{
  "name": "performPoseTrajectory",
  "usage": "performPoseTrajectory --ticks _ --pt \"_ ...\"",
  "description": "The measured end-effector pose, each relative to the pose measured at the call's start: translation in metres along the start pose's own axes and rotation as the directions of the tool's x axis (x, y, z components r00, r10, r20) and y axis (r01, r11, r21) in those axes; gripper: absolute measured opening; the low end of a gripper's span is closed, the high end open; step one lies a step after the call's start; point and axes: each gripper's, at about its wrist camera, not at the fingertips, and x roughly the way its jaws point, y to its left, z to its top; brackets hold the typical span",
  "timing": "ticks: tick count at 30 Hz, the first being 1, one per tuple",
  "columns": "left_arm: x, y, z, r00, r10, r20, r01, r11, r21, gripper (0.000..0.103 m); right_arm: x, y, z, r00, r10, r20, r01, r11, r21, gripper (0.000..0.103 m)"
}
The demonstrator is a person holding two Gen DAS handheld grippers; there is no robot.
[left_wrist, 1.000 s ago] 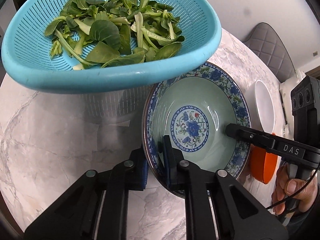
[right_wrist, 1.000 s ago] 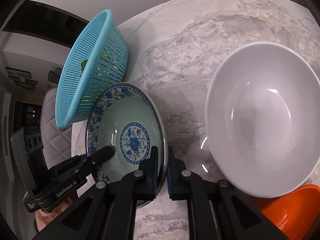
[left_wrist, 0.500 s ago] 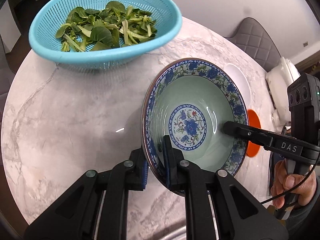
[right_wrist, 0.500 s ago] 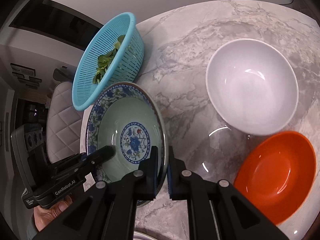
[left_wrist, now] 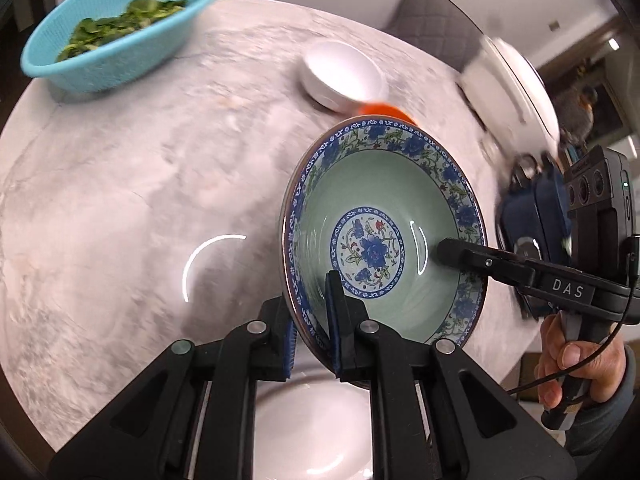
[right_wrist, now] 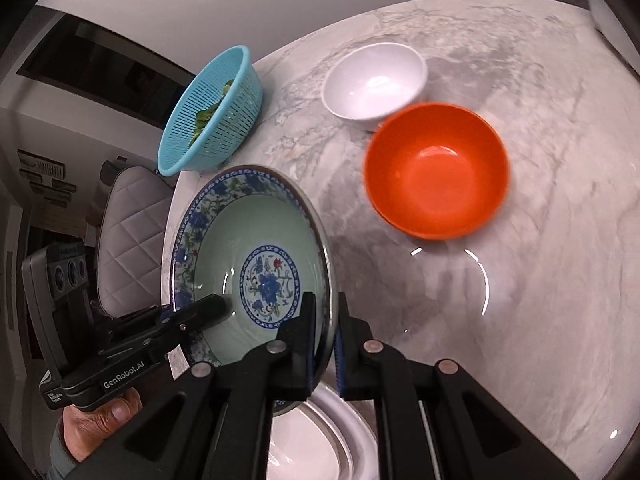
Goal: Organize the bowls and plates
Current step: 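Carry the patterned bowl beside the plate stack, set it down, open both tools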
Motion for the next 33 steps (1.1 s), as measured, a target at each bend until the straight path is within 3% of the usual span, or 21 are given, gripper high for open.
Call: performPoseTrajectory --ticks 5,13,22,33 --pt "0.017 -0.063 -0.048 0.996 -0.058 -0.065 0.063 0.995 0.081 0.011 -0.035 -0.042 -0.058 0.998 -0.037 0.046 0.032 0.993 0.113 0.01" --pt "0.061 -0.133 -0.089 0.987 -0.056 -0.152 0.081 0.983 0.166 0.011 -0.068 -0.109 -0.124 0.993 -0.089 0.077 0.067 0.967 0.245 0.01" --pt "0.122 -0.164 -0.089 0.981 -0.015 -0.195 0.053 0.98 0.194 0.012 -0.068 -0.162 -0.135 0.992 -0.105 0.076 0.081 0.96 0.266 0.01" --pt "0.151 -0.172 -0.088 0.979 0.002 -0.204 0.033 0.986 0.166 0.012 -0.055 -0.191 -0.135 0.996 -0.081 0.03 0.071 0.965 0.253 0.01"
